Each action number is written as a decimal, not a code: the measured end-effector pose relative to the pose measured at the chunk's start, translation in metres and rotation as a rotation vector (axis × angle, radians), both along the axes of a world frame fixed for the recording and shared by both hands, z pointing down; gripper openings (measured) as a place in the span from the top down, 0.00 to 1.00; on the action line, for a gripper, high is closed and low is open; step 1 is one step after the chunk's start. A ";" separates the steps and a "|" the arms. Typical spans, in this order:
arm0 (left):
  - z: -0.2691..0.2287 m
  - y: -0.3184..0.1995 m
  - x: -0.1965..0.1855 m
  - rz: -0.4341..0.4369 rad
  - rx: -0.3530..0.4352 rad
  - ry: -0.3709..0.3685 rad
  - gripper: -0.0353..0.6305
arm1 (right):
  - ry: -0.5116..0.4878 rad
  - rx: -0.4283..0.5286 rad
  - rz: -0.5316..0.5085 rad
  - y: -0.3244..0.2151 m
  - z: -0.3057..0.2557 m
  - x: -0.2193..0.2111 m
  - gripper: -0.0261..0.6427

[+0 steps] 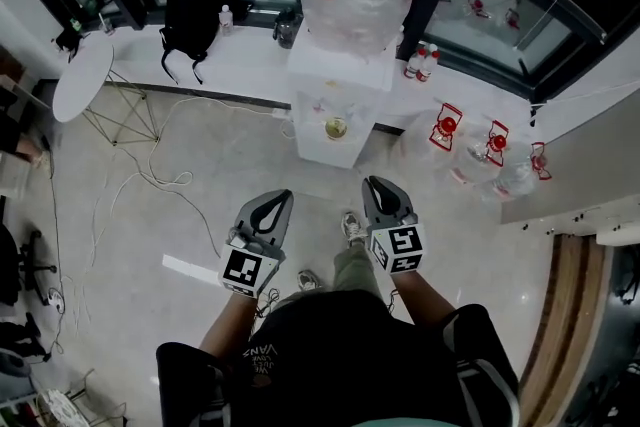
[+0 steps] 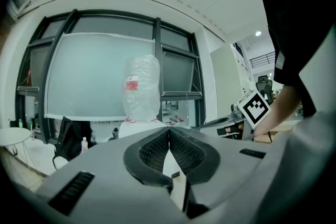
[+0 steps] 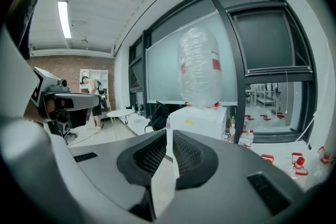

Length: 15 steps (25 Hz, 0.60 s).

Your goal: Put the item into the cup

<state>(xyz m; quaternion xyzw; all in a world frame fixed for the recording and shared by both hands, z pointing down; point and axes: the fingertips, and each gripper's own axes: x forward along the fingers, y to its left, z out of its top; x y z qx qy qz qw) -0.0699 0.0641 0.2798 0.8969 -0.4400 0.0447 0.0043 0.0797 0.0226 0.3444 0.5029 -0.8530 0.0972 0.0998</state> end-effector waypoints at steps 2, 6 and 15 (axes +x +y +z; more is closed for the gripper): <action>-0.007 0.012 -0.002 -0.005 -0.001 0.003 0.92 | -0.006 0.006 -0.003 0.009 -0.009 -0.001 0.87; -0.018 0.032 -0.010 -0.026 0.011 0.020 0.92 | -0.016 0.021 -0.027 0.026 -0.024 -0.008 0.87; -0.020 0.077 -0.026 -0.056 -0.016 0.043 0.92 | -0.043 -0.003 -0.055 0.074 -0.036 -0.011 0.87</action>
